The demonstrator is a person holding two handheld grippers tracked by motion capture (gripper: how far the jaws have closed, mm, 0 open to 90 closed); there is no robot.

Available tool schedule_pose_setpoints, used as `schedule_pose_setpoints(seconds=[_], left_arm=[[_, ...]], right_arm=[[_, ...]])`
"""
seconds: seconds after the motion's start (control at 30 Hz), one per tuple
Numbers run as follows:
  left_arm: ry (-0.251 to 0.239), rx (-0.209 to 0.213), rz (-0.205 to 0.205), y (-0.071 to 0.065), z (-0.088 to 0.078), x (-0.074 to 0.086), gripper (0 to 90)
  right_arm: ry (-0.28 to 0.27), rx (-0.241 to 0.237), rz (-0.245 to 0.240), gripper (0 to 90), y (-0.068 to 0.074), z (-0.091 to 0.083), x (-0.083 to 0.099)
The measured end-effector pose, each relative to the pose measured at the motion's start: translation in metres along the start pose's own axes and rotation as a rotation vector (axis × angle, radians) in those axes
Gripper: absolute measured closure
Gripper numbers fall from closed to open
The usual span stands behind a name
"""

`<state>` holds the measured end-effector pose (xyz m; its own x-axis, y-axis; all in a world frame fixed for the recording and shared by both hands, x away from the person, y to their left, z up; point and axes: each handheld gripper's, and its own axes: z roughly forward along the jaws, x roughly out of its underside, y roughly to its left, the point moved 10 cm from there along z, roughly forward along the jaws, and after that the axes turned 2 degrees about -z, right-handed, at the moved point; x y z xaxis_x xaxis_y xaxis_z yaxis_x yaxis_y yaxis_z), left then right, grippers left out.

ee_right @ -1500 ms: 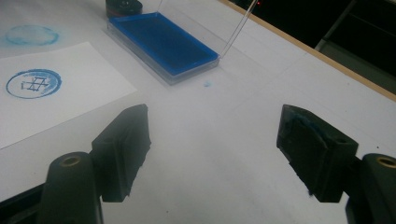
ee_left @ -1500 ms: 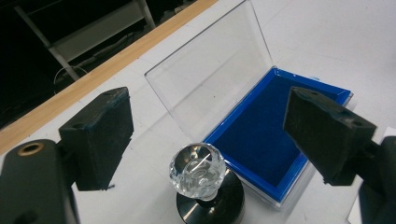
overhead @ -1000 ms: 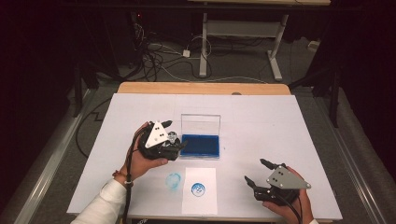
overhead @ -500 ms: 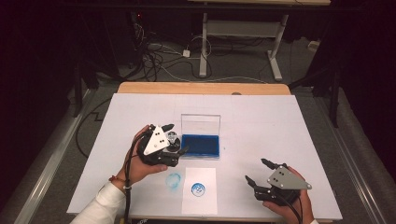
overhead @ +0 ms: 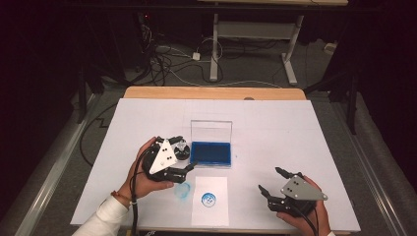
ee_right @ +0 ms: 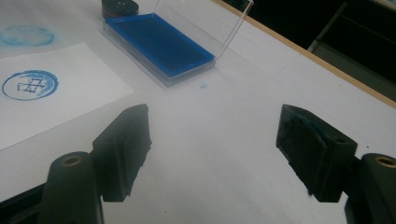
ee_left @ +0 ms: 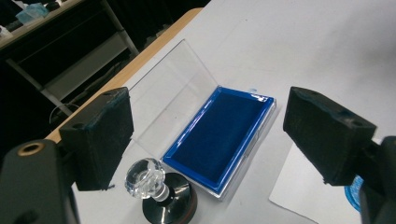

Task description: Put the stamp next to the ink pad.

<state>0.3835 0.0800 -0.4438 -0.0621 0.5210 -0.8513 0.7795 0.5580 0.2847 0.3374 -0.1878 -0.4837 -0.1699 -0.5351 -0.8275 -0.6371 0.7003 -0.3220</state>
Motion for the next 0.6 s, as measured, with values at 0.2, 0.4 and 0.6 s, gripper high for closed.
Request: schedule_pose_setpoints(seconds=[0.2,0.4,0.6], left_arm=[[-0.002,-0.005,0.016,-0.004,-0.008,0.003,15.5],[0.004,-0.003,0.028,-0.008,-0.015,0.009,15.5],[0.009,-0.015,0.029,-0.006,-0.023,0.018,15.5]], right_arm=[[-0.003,-0.006,-0.008,26.8,0.002,-0.001,-0.001],[-0.001,-0.005,-0.010,26.6,0.003,0.000,-0.002],[0.000,-0.006,-0.013,26.7,0.004,0.000,-0.002]])
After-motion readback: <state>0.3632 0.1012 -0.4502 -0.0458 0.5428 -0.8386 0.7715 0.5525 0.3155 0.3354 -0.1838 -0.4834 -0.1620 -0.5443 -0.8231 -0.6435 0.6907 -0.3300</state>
